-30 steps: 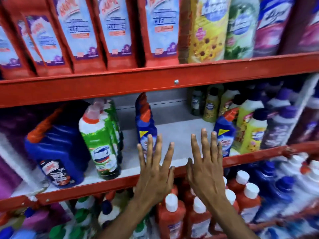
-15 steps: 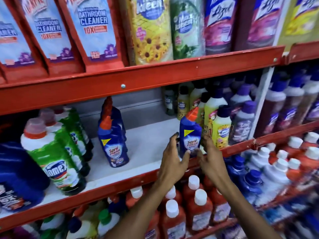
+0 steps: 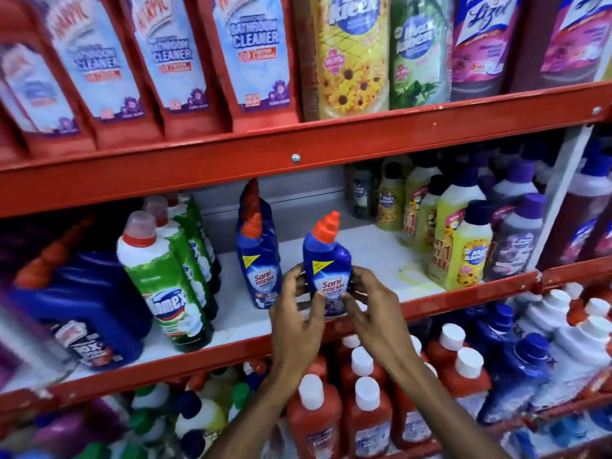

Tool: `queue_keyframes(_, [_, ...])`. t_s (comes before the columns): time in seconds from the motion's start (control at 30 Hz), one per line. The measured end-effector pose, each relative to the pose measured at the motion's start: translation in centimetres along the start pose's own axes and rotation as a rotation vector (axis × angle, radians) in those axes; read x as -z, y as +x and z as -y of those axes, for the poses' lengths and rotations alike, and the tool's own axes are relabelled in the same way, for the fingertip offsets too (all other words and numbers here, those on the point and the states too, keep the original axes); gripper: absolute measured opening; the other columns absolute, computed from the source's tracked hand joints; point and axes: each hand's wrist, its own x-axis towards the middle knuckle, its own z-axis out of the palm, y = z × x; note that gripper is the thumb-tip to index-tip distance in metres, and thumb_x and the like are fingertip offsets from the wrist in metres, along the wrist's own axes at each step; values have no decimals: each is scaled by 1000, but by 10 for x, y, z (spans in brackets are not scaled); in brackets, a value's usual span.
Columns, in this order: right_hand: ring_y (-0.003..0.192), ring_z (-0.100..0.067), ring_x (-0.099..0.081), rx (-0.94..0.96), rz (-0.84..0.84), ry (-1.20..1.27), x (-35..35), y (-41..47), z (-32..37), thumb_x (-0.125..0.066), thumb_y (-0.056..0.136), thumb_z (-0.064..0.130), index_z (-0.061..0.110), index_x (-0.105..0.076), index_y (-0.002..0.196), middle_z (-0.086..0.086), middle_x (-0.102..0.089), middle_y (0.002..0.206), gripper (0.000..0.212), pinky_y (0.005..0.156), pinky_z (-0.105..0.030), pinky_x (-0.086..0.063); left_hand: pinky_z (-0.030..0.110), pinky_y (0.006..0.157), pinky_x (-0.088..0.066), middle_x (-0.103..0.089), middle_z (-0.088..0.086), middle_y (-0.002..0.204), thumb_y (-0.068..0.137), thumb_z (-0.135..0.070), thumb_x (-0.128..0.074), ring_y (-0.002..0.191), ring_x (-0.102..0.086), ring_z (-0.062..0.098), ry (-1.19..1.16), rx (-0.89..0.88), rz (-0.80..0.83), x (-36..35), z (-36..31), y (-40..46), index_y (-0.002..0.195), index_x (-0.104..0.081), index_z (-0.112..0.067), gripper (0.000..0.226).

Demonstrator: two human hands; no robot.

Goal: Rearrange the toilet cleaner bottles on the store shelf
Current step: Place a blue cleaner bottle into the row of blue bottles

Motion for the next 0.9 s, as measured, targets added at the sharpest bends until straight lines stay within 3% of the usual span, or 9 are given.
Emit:
queue_keyframes(0.07, [104,-1,-69,28,51,21,-25,-2,11,-60,88,5,23,-57,125,7,-72,116,41,91,-18,-54,33,91,-59,-74,-9,117,95,-13,-67,109,-70,7,36,10,-57,26,9,-3,130,-54,-31,41])
queue_keyframes(0.17, [106,-6,-70,52,109,47,-58,-2,22,-59,88,3,18,-58,126,3,-73,117,41,93,-25,-56,22,84,-59,-73,-12,113,94,-5,-67,104,-71,3,75,44,-122,57,20,-5,129,-53,-32,46])
queue_keyframes(0.3, [105,-7,-70,40,146,65,-89,-3,27,-57,87,1,19,-58,123,4,-73,116,41,94,-29,-57,21,80,-60,-73,5,121,95,-3,-64,106,-72,18,97,87,-133,78,33,-4,135,-51,-21,46])
queue_keyframes(0.4, [103,-6,-70,21,154,55,-101,-3,26,-57,87,2,22,-58,122,6,-73,114,40,92,-29,-57,40,86,-63,-72,6,122,96,-4,-62,104,-72,21,134,101,-119,83,38,-2,136,-50,-20,45])
queue_keyframes(0.47, [102,-1,-69,15,156,65,-104,-2,25,-57,87,2,24,-58,122,9,-72,113,41,92,-24,-56,49,88,-62,-72,5,121,96,-5,-63,104,-72,20,161,94,-118,85,40,-2,137,-50,-18,44])
queue_keyframes(0.6, [106,1,-67,-29,140,121,-105,-3,23,-59,87,3,29,-55,125,15,-69,115,46,92,-17,-54,49,92,-61,-72,1,123,95,-7,-65,110,-71,13,160,113,-96,88,43,-2,138,-50,-22,48])
queue_keyframes(0.77, [126,-8,-50,-161,154,202,-107,2,21,-56,90,2,18,-28,152,6,-45,144,69,87,4,-40,47,120,-42,-47,3,159,96,-26,-60,143,-49,17,-8,287,-11,88,38,1,158,-31,-20,69])
queue_keyframes(0.9, [134,-10,-43,-225,273,177,-106,14,24,-53,92,2,17,-13,158,-4,-36,159,78,99,-19,-40,33,110,-49,-59,1,146,82,-30,-51,126,-61,12,-182,409,26,79,31,9,154,-37,-29,73])
